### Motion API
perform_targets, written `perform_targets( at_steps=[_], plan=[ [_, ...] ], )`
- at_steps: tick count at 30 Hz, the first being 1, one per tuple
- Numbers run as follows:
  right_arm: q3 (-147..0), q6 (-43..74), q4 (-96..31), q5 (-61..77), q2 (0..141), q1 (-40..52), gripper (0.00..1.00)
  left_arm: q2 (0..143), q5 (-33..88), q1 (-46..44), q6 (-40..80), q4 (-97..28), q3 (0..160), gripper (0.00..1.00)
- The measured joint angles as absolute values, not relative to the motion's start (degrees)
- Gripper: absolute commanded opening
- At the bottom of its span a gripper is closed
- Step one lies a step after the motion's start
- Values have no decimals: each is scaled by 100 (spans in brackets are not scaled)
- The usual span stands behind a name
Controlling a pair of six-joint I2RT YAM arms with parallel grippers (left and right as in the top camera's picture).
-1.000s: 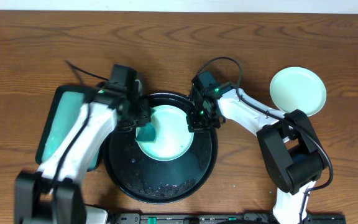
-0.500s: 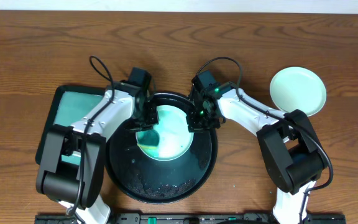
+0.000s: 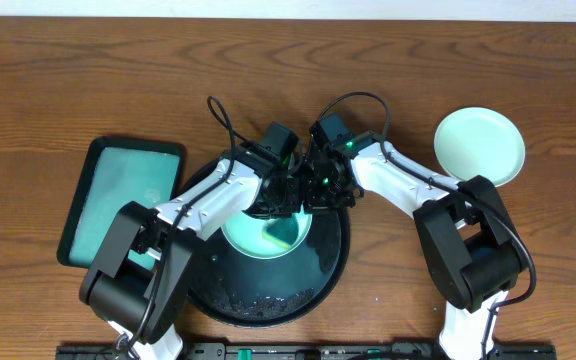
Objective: Clean dirty plates on tray and stack at the side
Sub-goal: 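Scrub the green plate with the sponge while the right gripper holds it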
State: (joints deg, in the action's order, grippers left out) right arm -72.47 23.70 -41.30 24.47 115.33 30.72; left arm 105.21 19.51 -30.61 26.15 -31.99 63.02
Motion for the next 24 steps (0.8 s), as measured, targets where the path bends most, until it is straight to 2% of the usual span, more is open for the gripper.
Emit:
perform_targets(
  at_steps=[7, 15, 24],
  plan=[
    [-7249, 2370, -4158, 2447, 11533, 3074, 1, 10527, 1911, -2773, 2681, -3159, 6302, 7],
    [-7262, 2373, -4156, 2488, 11546, 3092, 1, 10514, 1094, -2300, 2703, -2926, 6309, 7],
    [-7301, 2375, -4058, 2596, 11601, 3188, 1, 10488, -528, -2292, 2856, -3997, 6475, 7]
  ],
)
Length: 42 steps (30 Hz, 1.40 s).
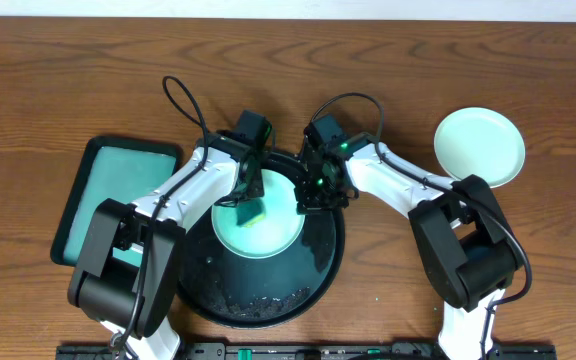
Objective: Clean dirty plates on tray and stack at the side
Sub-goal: 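Scrub the green plate with the sponge while the right gripper holds it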
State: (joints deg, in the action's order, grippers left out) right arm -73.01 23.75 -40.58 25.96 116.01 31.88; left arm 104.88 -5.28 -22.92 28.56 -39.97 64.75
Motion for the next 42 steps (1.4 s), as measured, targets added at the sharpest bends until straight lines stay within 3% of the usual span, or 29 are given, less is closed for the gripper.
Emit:
perform_targets(
  at_steps=[9, 19, 30, 42],
  plan=[
    [-7301, 2390, -4082, 2864, 11662, 3240, 1, 10490, -829, -2209, 3234, -4849, 6482, 7],
    [-7297, 2388, -4276, 2897, 11662, 3249, 1, 10497, 1166, -1933, 2163, -5094, 6460, 7],
    [-7297, 2390, -4342, 2893, 11662, 3247, 1, 10560, 2488, -2617, 1789, -4407, 6324, 7],
    [-7297, 2390, -4405, 2888, 11662, 3234, 1, 10575, 3111, -2421, 1846, -3887, 6222, 7]
  ],
)
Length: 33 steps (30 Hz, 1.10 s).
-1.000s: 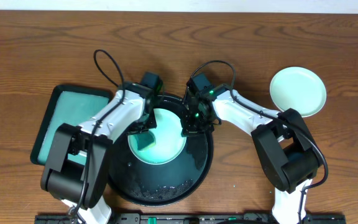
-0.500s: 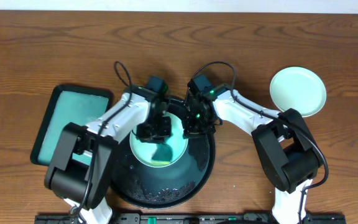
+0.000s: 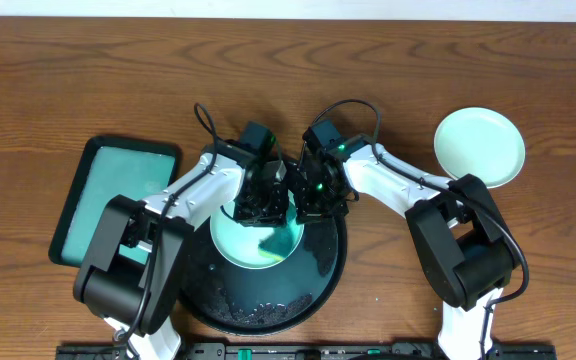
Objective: Clean dirty plates on tray and stack at the side
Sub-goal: 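Scrub the green plate with the sponge while the right gripper holds it, then return the sponge to the soapy tray with the left gripper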
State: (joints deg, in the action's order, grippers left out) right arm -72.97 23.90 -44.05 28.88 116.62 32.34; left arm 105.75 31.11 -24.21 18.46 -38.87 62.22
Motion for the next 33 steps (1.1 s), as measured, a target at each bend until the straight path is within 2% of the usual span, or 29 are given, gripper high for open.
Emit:
perform_targets(
  at_steps=[5, 16, 21, 28, 33],
  plan=[
    [-7297, 2388, -4405, 2891, 11662, 3234, 1, 10328, 2696, -2165, 2132, -3986, 6228, 8],
    [-7297, 2390, -4386, 2891, 11662, 3234, 1, 8648, 731, -1417, 2307, -4969, 6464, 7],
    [-7297, 2388, -4386, 2893, 11662, 3232, 1, 8490, 360, -493, 2281, -5009, 6477, 13],
    [-7297, 2344, -4386, 2895, 11662, 3232, 1, 8567, 19, 882, 2073, -4692, 6477, 13],
    [-7295, 2340, -4386, 2897, 11662, 3232, 1, 8720, -504, 1413, 2049, -4348, 6477, 13]
  ],
)
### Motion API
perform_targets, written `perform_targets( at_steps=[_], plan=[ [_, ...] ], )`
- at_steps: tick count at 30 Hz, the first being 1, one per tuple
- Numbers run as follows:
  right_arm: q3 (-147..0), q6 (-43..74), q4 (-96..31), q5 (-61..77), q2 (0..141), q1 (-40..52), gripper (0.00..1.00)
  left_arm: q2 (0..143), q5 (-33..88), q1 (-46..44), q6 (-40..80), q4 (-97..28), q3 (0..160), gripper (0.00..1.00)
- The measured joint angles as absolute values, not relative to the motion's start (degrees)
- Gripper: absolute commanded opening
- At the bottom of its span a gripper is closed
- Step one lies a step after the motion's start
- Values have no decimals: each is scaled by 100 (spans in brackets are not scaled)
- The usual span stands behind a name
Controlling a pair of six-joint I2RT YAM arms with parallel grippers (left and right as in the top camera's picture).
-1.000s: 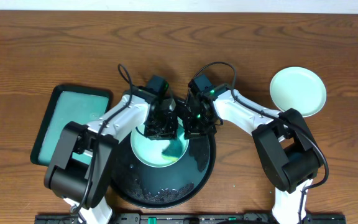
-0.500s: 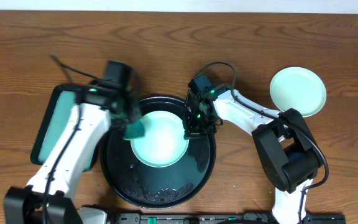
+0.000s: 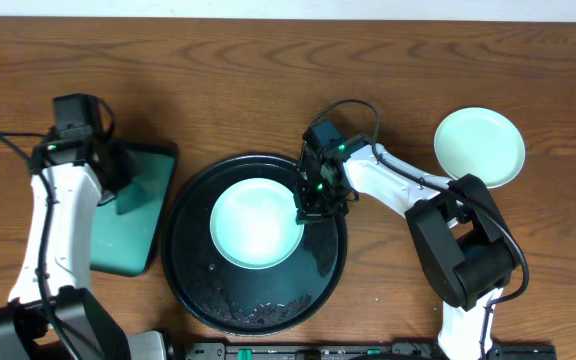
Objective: Clean dirty plates on tray and stack at the side
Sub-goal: 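Return the sponge to the soapy tray with the left gripper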
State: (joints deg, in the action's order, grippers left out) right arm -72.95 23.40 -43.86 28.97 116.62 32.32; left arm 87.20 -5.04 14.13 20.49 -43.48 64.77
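A pale green plate (image 3: 253,225) lies in the round black basin (image 3: 258,300) at the table's middle. My right gripper (image 3: 310,205) sits at the plate's right rim, shut on that rim. My left gripper (image 3: 120,185) has swung out over the green rectangular tray (image 3: 118,245) at the left. A small green sponge (image 3: 129,203) shows at its tip, and the fingers look shut on it. A second pale green plate (image 3: 479,146) rests alone on the wood at the far right.
Dark crumbs or water drops (image 3: 258,308) lie along the basin's near edge. The right arm's cable (image 3: 353,105) loops above the basin. Bare wooden table (image 3: 268,60) stretches along the back.
My left gripper has left the plate and now hangs over the green tray at the left with the sponge. The plate's face is fully uncovered. My right gripper still holds the rim.
Both grippers were together over the plate in the basin, the right one on its rim, the left pressing the sponge onto it. The sponge sat at differing spots on the plate across the moments. Now the left arm is away at the tray.
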Motion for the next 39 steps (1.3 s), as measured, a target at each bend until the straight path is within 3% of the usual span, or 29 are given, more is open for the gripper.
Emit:
perform_targets(
  at_steps=[9, 14, 21, 23, 27, 35, 37, 39],
  plan=[
    [-7297, 2298, -4383, 2897, 11662, 3232, 1, 9666, -799, 1549, 1925, -4296, 6477, 17],
    [-7295, 2298, -4383, 2897, 11662, 3232, 1, 10307, -676, 1402, 1903, -4357, 6477, 9],
    [-7297, 2279, -4383, 2897, 11662, 3232, 1, 10333, -336, 1076, 1603, -4366, 6477, 14],
    [-7297, 2255, -4383, 2897, 11662, 3232, 1, 10339, -150, 902, 1472, -4370, 6477, 22],
    [-7297, 2222, -4383, 2897, 11662, 3232, 1, 10339, 84, 604, 1251, -4370, 6477, 52],
    [-7297, 2191, -4383, 2895, 11662, 3232, 1, 10326, 113, 563, 1153, -4427, 6488, 59],
    [-7297, 2189, -4383, 2895, 11662, 3232, 1, 10263, 113, 563, 1129, -4480, 6486, 76],
    [-7297, 2187, -4383, 2895, 11662, 3232, 1, 10119, 80, 580, 1133, -4506, 6488, 77]
  ],
)
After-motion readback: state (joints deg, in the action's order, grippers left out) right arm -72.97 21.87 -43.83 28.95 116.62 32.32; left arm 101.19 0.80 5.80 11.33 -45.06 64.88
